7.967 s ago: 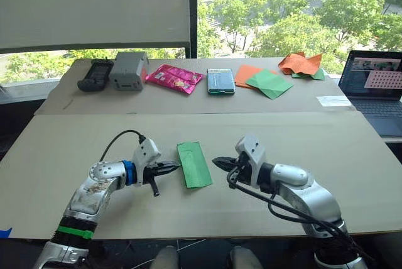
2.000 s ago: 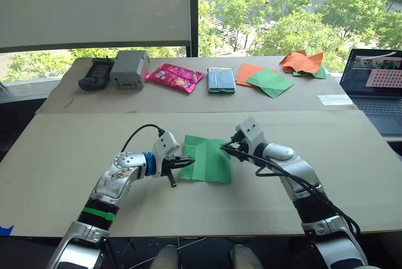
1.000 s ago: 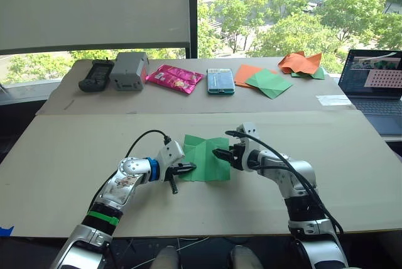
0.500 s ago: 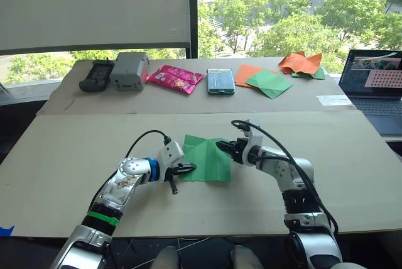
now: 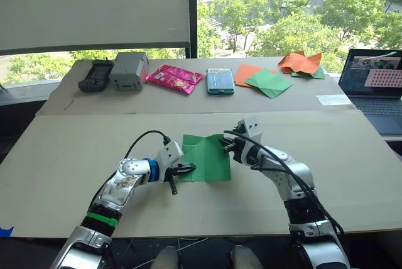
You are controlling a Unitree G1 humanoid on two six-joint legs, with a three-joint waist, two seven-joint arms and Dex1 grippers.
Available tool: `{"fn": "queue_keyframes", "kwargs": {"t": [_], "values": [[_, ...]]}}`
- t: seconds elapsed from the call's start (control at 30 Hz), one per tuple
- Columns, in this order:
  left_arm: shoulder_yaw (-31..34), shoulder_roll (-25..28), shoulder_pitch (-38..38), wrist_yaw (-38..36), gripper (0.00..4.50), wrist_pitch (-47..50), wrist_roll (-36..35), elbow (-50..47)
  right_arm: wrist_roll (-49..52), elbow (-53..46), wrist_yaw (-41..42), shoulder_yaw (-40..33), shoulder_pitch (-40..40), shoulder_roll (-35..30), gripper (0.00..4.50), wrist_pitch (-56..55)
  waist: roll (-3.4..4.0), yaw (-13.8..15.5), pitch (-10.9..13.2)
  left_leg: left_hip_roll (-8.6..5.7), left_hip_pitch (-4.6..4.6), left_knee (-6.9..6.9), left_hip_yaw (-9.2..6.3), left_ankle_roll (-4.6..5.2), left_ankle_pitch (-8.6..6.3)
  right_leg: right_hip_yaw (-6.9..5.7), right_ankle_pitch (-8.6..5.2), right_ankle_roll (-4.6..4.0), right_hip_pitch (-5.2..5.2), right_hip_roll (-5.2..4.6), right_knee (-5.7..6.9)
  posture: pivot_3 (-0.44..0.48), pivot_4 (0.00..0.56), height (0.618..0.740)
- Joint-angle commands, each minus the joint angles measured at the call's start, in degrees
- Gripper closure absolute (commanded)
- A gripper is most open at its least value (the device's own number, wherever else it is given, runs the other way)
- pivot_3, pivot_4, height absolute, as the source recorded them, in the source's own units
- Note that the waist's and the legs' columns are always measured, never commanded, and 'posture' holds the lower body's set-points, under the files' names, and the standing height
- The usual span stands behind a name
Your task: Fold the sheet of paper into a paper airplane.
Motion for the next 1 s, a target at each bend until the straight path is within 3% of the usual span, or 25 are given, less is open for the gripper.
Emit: {"fn": "queue_keyframes", "kwargs": {"t": [0.03,0.27,0.5,0.73,1.0], "values": [[0.9,0.0,0.6,0.1,4.50,2.8,-1.1,-1.2,-6.4,-5.2,1.9,7.2,0.9,-3.2,4.48,-7.2,0.00,-0.2,0.0,0.00,0.00,0.00,0.00,0.00,0.00,0.00,0.00,0.00,-0.01,0.00,0.00,0.000,0.150,0.706],[4.1,-0.2,1.4,0.4,4.50,8.2,-5.5,-7.0,-19.0,-5.4,1.4,16.4,1.7,-8.6,4.48,-18.2,-0.05,-0.3,0.0,0.00,-0.05,0.00,0.00,0.00,0.00,0.00,0.00,-0.01,-0.03,0.00,-0.02,0.000,0.150,0.706],[8.0,2.3,3.9,1.1,4.50,15.1,-10.5,-16.3,-22.7,-8.3,5.2,18.1,4.2,-11.3,4.48,-22.2,-0.20,-0.3,0.1,0.01,-0.04,0.00,0.00,-0.01,0.00,0.00,0.00,0.00,0.00,0.00,-0.04,0.000,0.150,0.706],[7.6,2.3,2.5,2.3,4.50,14.3,-9.6,-13.3,-24.7,-12.4,8.7,19.4,7.2,-12.7,4.48,-18.3,-0.25,0.2,0.1,0.01,-0.04,0.00,0.00,-0.01,0.00,0.00,-0.02,-0.03,-0.02,-0.01,-0.06,0.000,0.150,0.706],[4.0,-1.4,-4.7,2.8,4.50,11.1,-6.7,-5.1,-28.8,-15.2,10.1,21.8,8.0,-12.5,4.48,-12.6,-0.32,1.1,0.1,0.00,-0.06,0.02,0.00,-0.06,0.03,-0.01,-0.01,-0.03,-0.05,-0.01,-0.08,0.000,0.150,0.706]]}}
